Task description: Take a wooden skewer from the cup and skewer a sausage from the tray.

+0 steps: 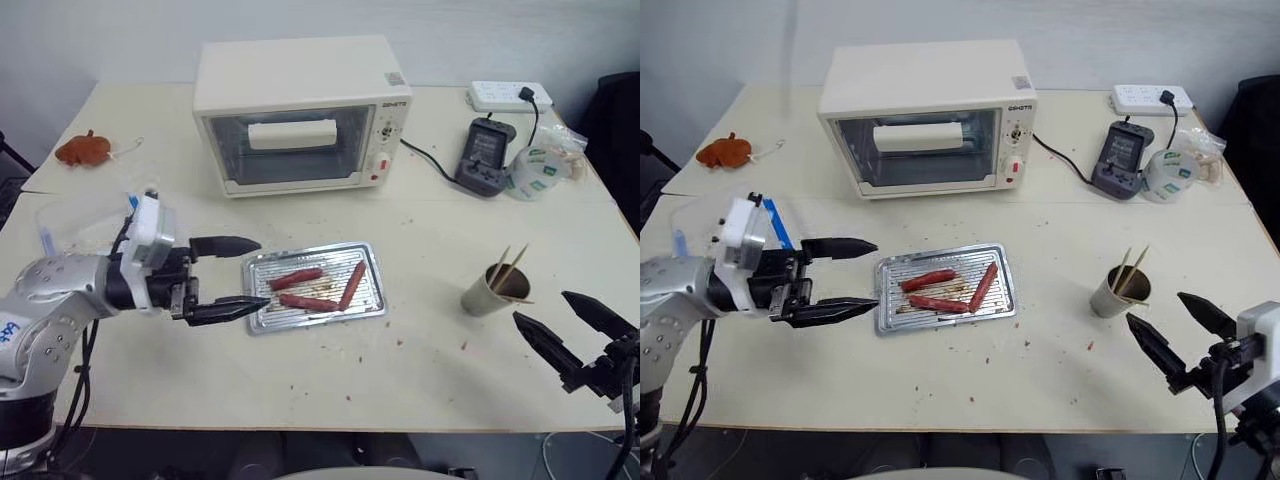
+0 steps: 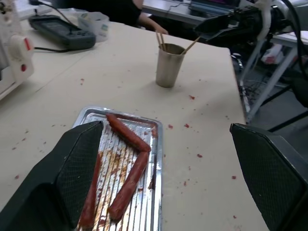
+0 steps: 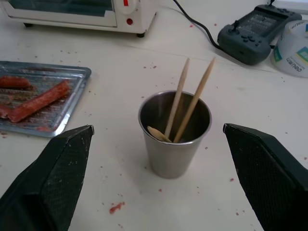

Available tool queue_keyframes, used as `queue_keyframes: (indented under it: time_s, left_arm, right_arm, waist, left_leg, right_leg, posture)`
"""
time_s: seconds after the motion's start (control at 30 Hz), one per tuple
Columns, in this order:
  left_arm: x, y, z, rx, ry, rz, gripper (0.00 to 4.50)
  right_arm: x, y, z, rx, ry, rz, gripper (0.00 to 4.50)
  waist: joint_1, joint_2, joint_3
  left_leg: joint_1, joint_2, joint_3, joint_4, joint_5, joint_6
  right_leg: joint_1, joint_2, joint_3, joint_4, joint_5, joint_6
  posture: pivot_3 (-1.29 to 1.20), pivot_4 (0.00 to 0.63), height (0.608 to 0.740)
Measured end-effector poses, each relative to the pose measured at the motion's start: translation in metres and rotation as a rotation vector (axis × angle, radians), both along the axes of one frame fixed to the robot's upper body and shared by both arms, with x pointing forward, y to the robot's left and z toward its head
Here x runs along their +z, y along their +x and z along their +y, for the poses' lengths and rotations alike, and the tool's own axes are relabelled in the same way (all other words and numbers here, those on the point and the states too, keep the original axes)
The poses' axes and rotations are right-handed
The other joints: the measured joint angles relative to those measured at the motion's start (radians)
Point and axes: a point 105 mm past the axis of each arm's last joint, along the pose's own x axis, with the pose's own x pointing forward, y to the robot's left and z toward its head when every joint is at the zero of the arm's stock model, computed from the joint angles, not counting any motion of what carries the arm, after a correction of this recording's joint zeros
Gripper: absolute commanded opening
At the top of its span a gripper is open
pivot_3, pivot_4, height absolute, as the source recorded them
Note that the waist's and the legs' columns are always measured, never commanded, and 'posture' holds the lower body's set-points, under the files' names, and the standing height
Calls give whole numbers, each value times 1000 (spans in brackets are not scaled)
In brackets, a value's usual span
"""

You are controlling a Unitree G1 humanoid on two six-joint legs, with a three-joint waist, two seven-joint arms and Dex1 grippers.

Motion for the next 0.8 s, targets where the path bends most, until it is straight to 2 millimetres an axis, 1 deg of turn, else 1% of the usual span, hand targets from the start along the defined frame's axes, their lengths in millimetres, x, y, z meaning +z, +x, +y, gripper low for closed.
queue_keyframes:
  time_s: [0.1, 0.27, 0.37, 0.43, 0.47, 0.5, 0.53, 0.57, 0.73, 0.8]
  left_arm:
    - [3, 3, -12, -58, -9, -13, 4469]
    - [-2, 11, -24, -108, -15, -10, 4469]
    - [-3, 11, -28, -123, -17, -17, 4500]
    - [-3, 11, -30, -129, -13, -21, 4500]
    - [-2, 11, -30, -129, -13, -24, 4500]
    - [-3, 11, -29, -129, -12, -25, 4500]
    - [-3, 11, -29, -130, -11, -25, 4500]
    - [-3, 11, -29, -130, -10, -26, 4500]
    - [-3, 12, -29, -126, -1, -29, 4500]
    - [-3, 12, -29, -125, -1, -30, 4500]
  right_arm:
    - [-2, 3, 9, 17, 26, 6, 4500]
    - [-13, 17, 17, 17, 42, 9, 4500]
    - [-20, 24, 14, -20, 60, 11, 3920]
    - [-20, 27, 13, -29, 68, 0, 3277]
    - [-20, 27, 13, -32, 65, -2, 2874]
    - [-20, 27, 12, -35, 60, -5, 2637]
    - [-20, 27, 12, -36, 58, -12, 2252]
    - [-20, 27, 12, -38, 56, -14, 1968]
    - [-23, 26, 11, -47, 67, -5, 1968]
    - [-23, 26, 11, -49, 70, -9, 1606]
  waist:
    - [1, 0, 0]
    - [0, 0, 0]
    - [2, 0, 0]
    - [2, 0, 0]
    - [2, 0, 0]
    - [2, 0, 0]
    - [1, 0, 0]
    - [1, 0, 0]
    - [1, 0, 0]
    - [1, 0, 0]
  left_leg:
    - [0, -1, 0, 1, 0, 0]
    - [-1, -1, 0, 1, 0, 0]
    - [-1, -1, -1, 0, 0, 0]
    - [-2, -1, -1, 0, 0, 0]
    - [-2, -1, -1, -1, 0, 0]
    - [-2, -1, -1, -1, 0, 0]
    - [-2, -1, -1, -1, 0, 0]
    - [-2, -1, -1, -1, 0, 0]
    - [-2, -1, -1, 0, 0, 0]
    - [-2, -1, -1, 0, 0, 0]
  right_leg:
    - [0, 0, 0, 0, 0, 0]
    - [-1, 0, 1, -1, 0, 0]
    - [-2, 0, 0, 0, 1, 3]
    - [-2, 0, 0, 0, 3, 5]
    - [-2, 0, 0, 0, 3, 6]
    - [-2, 0, 0, 0, 3, 6]
    - [-2, 0, 0, 0, 3, 6]
    - [-2, 0, 0, 0, 3, 6]
    - [-2, 0, 0, 0, 3, 6]
    - [-2, 0, 0, 0, 3, 6]
  posture:
    - [0, 150, 740]
    - [0, 150, 740]
    - [0, 150, 740]
    - [0, 150, 740]
    - [0, 150, 740]
    - [0, 150, 740]
    - [0, 150, 740]
    - [0, 150, 740]
    - [0, 150, 740]
    - [0, 150, 740]
